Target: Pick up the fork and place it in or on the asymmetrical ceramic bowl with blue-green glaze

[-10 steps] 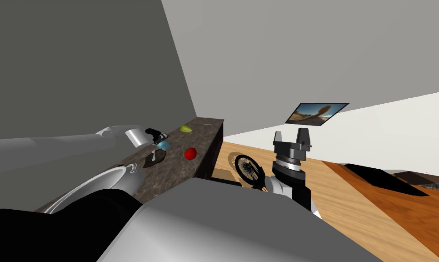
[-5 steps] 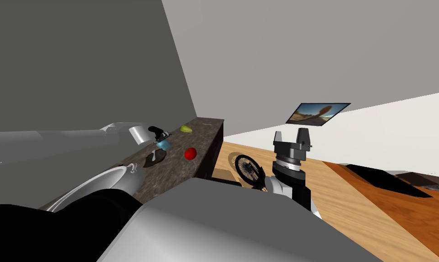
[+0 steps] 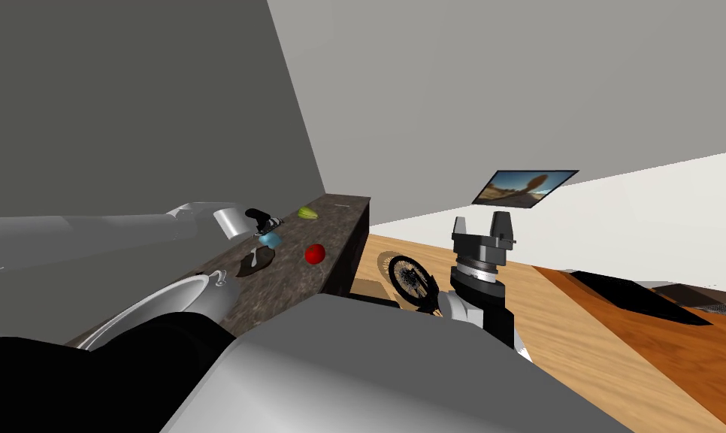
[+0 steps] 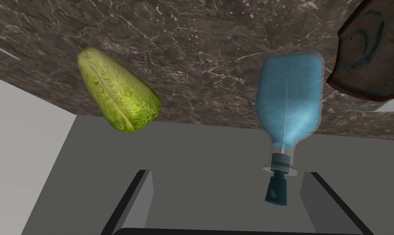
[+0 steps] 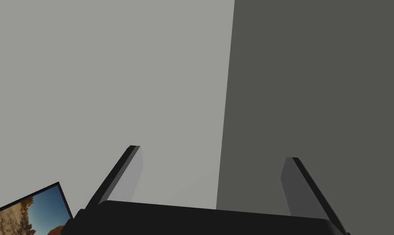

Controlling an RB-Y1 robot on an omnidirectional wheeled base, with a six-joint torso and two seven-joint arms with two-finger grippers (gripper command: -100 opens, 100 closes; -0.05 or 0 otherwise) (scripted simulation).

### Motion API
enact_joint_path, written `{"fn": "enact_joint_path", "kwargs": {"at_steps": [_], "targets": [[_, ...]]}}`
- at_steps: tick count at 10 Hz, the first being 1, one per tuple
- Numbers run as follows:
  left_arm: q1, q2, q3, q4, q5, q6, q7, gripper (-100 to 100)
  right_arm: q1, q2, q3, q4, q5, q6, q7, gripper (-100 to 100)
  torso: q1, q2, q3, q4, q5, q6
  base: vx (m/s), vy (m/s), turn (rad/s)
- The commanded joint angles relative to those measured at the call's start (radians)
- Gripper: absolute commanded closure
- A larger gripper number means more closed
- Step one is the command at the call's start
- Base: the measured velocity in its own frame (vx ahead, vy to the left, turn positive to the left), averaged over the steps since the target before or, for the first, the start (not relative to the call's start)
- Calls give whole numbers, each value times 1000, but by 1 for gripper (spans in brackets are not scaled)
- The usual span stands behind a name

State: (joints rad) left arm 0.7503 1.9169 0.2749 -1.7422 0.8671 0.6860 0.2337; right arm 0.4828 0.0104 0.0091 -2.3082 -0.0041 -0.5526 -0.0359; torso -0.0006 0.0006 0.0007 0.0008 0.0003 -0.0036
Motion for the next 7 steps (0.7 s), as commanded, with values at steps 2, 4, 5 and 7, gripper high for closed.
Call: {"fn": "enact_joint_path", "kwargs": {"at_steps": [2, 4, 5, 7], "targets": [[0, 0, 0, 0, 0, 0, 0, -100, 0, 0, 0, 0, 0, 0, 0, 0, 0, 0, 0, 0, 0, 0, 4, -4, 14], [-5, 44, 24, -18, 33, 23, 10, -100, 0, 0, 0, 0, 0, 0, 0, 0, 0, 0, 0, 0, 0, 0, 2, -2, 7], [-7, 67, 36, -26, 50, 34, 15, -100, 0, 0, 0, 0, 0, 0, 0, 0, 0, 0, 0, 0, 0, 0, 0, 0, 0], [-12, 111, 61, -44, 83, 57, 25, -100, 0, 0, 0, 0, 0, 0, 0, 0, -1, 0, 0, 0, 0, 0, 2, -2, 8]]}}
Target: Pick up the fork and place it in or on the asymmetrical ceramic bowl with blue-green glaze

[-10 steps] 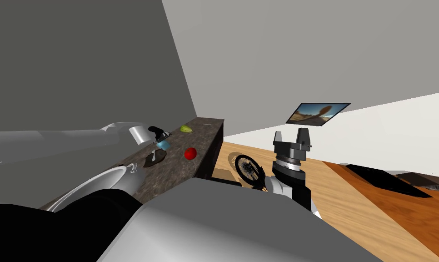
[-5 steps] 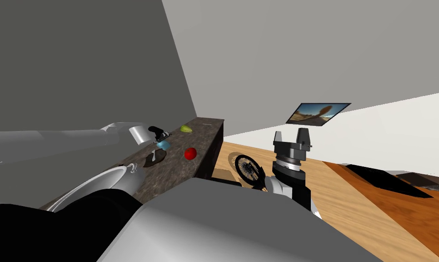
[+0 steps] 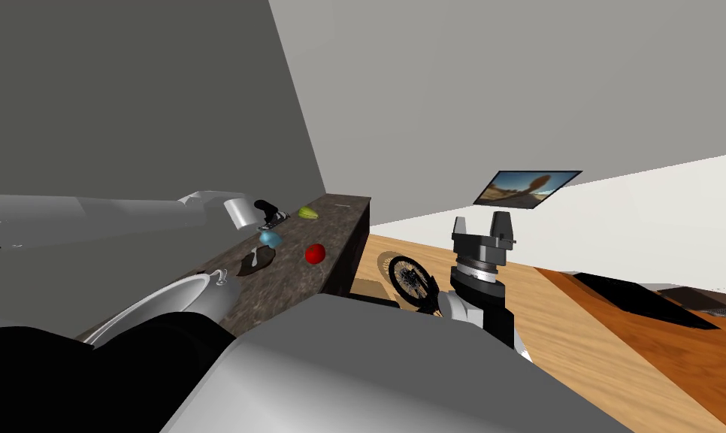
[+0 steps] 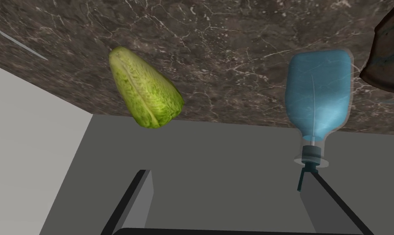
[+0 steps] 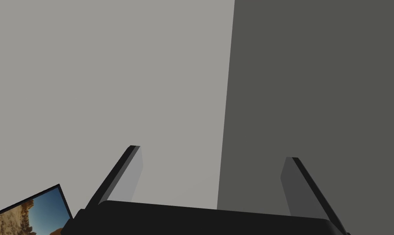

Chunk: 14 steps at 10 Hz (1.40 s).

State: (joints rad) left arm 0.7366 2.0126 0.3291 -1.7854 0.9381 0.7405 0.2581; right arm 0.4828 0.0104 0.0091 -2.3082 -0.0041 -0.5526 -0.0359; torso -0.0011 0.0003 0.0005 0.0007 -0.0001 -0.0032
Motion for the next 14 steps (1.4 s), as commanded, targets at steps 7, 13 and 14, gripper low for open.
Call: {"fn": "enact_joint_path", "kwargs": {"at_steps": [7, 13, 14], "targets": [[2, 16, 7, -1, 12, 3, 0, -100, 0, 0, 0, 0, 0, 0, 0, 0, 1, 0, 0, 0, 0, 0, 0, 0, 0], [-22, 118, 66, -32, 102, 65, 19, -100, 0, 0, 0, 0, 0, 0, 0, 0, 0, 1, 0, 0, 0, 0, -2, 2, -5], [-22, 118, 66, -32, 102, 65, 19, -100, 0, 0, 0, 0, 0, 0, 0, 0, 0, 1, 0, 0, 0, 0, 0, 0, 0]]}}
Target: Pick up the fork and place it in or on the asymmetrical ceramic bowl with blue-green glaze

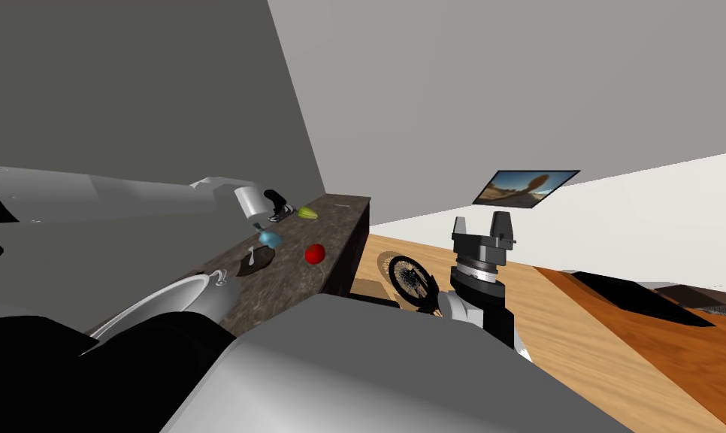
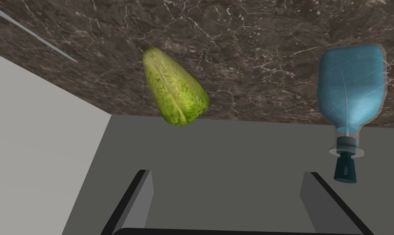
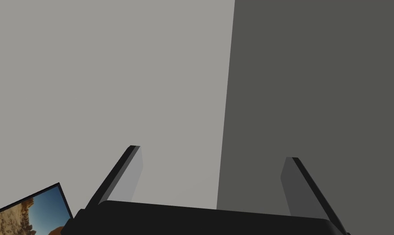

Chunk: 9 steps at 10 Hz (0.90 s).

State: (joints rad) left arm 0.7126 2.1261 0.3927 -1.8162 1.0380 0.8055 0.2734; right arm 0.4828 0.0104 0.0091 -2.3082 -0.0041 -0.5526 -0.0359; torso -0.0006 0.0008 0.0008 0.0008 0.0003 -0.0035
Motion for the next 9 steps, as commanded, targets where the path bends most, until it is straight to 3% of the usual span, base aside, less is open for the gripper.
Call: {"fn": "enact_joint_path", "kwargs": {"at_steps": [1, 8, 9], "targets": [[1, 5, 2, -1, 2, 0, 4, -100, 0, 0, 0, 0, 0, 0, 0, 0, 0, 0, 0, 0, 0, 0, -9, 9, -28], [1, 5, 2, -1, 2, 0, 4, -100, 0, 0, 0, 0, 0, 0, 0, 0, 1, 0, 0, 0, 0, 0, 2, -2, 6], [-6, -3, -2, 42, 30, 5, -35, -100, 0, 0, 0, 0, 0, 0, 0, 0, 0, 0, 0, 0, 0, 0, -36, -14, -186]]}}
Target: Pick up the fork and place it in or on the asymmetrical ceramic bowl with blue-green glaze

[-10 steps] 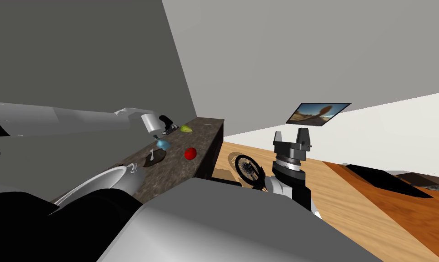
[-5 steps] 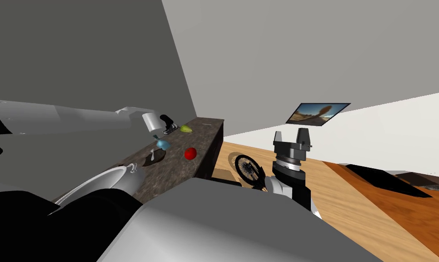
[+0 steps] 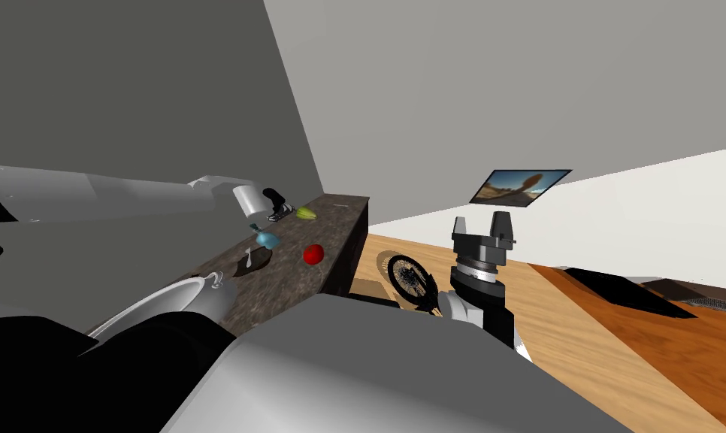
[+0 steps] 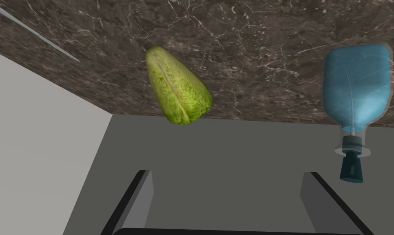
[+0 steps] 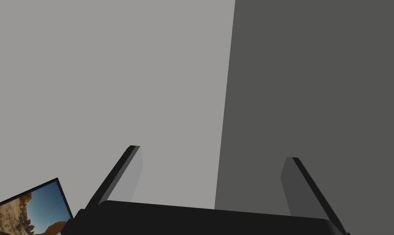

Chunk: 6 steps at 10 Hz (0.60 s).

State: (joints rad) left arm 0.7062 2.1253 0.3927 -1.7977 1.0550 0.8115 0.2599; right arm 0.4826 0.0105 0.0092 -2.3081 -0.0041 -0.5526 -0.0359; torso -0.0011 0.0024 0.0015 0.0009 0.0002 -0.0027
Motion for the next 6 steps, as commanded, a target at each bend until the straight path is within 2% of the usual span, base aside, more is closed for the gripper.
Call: {"fn": "enact_joint_path", "kwargs": {"at_steps": [1, 2, 3, 4, 5, 6], "targets": [[-8, -10, -6, 50, 42, 5, -50, -100, 0, 0, 0, 0, 0, 0, 0, 0, 0, 0, 0, 0, 0, 0, -91, -11, -331], [-8, -10, -6, 67, 42, 5, -61, -100, 0, 0, 0, 0, 0, 0, 0, 0, 0, 3, 2, 1, 0, 0, -81, -4, -95], [-16, -18, -11, 96, 70, 11, -91, -100, 0, 0, 0, 0, 0, 0, 0, 0, 1, 3, 2, 1, 0, -1, -88, -14, -129], [-16, -18, -11, 110, 70, 11, -100, -100, 0, 0, 0, 0, 0, 0, 0, 0, 0, 4, 3, 1, 0, -1, -71, -7, -98], [-24, -25, -15, 138, 99, 17, -131, -100, 0, 0, 0, 0, 0, 0, 0, 0, 1, 4, 3, 1, 0, -1, -65, -5, -240], [-24, -25, -15, 153, 99, 17, -139, -100, 0, 0, 0, 0, 0, 0, 0, 0, 0, 3, 2, 1, 0, 0, -56, 1, -89]]}}
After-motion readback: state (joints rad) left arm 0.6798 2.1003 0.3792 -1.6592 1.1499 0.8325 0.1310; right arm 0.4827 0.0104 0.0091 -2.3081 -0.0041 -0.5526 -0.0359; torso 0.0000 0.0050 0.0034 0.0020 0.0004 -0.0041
